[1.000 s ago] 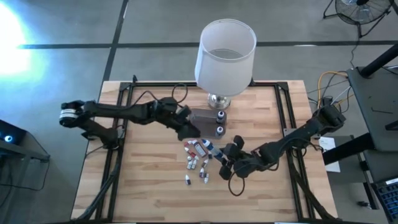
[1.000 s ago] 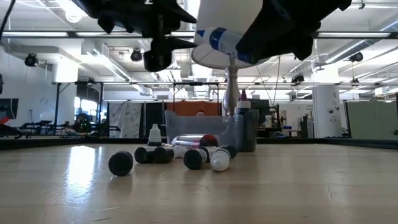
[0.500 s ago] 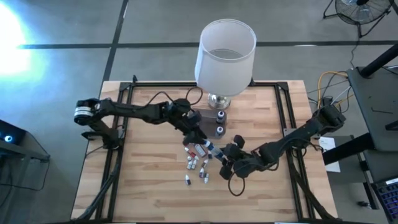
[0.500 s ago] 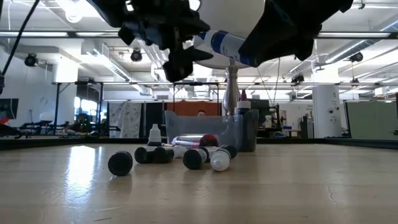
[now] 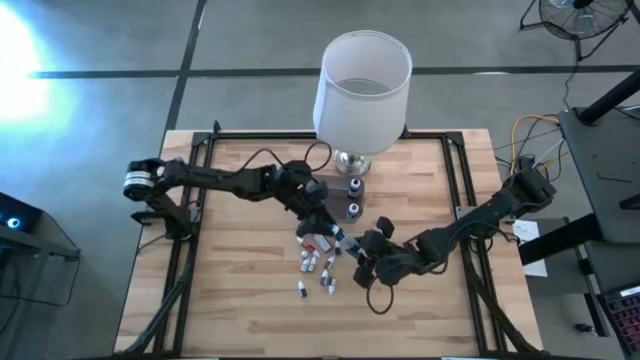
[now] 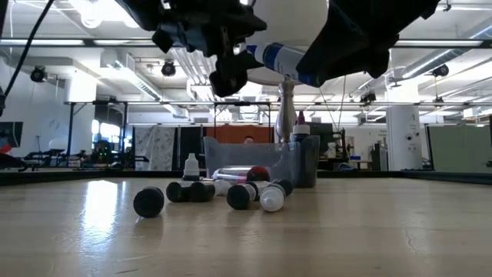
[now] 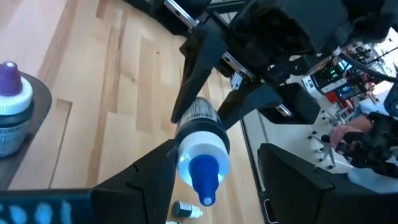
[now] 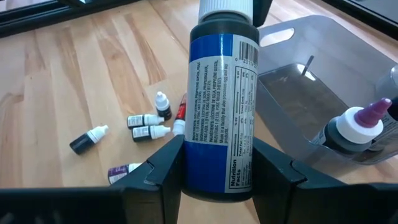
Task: Pick & Place food coloring
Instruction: Put the big blue food coloring bottle into the black bin, then put the big red food coloring bottle into the black bin
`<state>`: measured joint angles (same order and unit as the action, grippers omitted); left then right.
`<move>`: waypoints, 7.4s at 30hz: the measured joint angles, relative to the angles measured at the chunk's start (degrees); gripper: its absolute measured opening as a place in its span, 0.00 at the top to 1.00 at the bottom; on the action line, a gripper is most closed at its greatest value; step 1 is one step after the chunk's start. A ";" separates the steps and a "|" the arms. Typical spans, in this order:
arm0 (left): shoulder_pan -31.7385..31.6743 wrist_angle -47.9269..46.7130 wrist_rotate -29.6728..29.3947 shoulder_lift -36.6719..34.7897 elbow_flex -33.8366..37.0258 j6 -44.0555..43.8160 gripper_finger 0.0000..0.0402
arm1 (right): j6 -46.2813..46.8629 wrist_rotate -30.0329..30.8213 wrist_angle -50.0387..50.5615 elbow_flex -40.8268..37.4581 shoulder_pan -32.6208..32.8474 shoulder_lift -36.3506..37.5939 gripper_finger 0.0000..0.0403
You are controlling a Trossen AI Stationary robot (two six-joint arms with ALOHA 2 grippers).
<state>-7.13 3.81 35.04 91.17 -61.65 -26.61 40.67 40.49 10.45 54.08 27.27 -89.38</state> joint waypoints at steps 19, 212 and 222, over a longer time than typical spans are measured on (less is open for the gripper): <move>1.74 -1.07 -4.82 1.35 0.02 2.02 0.76 | 0.49 -0.12 0.19 -0.04 -0.29 -0.01 0.66; 13.19 -42.76 -30.37 0.88 -7.26 49.61 0.64 | -3.20 -18.27 20.38 -5.77 -3.72 4.98 0.54; 13.39 -30.74 -31.45 10.72 -8.73 53.86 0.64 | -4.27 -23.04 17.68 -5.77 -3.66 4.96 0.54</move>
<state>6.26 -26.93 3.59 101.88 -70.38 27.25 36.40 17.45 28.13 48.31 23.62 -84.42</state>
